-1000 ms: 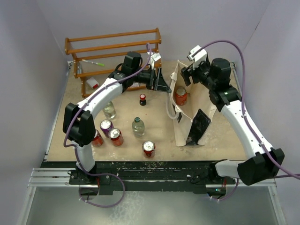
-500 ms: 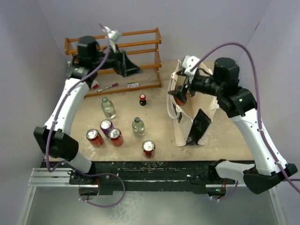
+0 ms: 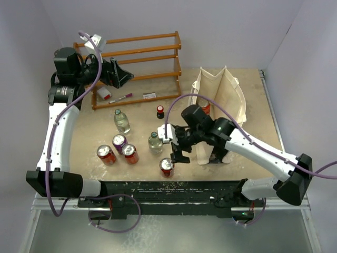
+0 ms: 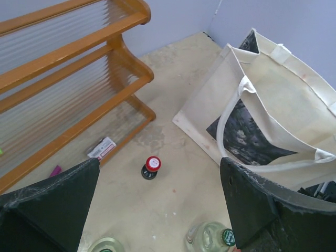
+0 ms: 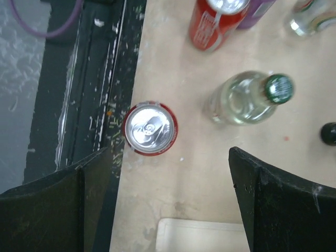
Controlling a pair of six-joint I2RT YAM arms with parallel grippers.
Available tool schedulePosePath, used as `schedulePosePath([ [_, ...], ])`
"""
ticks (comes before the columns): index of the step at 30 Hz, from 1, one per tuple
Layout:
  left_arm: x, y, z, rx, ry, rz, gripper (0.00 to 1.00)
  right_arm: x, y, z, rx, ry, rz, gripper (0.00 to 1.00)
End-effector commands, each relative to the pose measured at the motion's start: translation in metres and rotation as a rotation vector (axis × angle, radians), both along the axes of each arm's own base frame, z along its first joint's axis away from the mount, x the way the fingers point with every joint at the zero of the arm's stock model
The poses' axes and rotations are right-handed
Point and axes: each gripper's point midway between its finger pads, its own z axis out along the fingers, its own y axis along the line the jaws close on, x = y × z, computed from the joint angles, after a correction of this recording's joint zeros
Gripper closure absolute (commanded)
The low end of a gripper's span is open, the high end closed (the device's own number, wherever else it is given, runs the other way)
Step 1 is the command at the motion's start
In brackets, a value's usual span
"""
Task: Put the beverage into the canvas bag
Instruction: Pick up the drink from the center of the board.
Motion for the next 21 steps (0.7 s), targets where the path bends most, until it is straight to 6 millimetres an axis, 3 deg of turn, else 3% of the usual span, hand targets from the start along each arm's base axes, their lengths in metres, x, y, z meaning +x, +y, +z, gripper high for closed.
schedulePosePath([
  [1,-0.004,0.015,0.008,0.046,-0.081,0.051,0.01,0.004,0.006,-0.022,-0.023,-0.060,0.010,0.06],
  [9,-0.007,0.022,0.008,0.030,-0.092,0.060,0.01,-0.005,0.010,-0.078,-0.116,-0.005,0.039,0.06],
  [21,-0.007,0.026,0.007,-0.004,-0.076,0.064,0.01,-0.027,0.025,-0.134,-0.173,0.078,0.073,0.14],
])
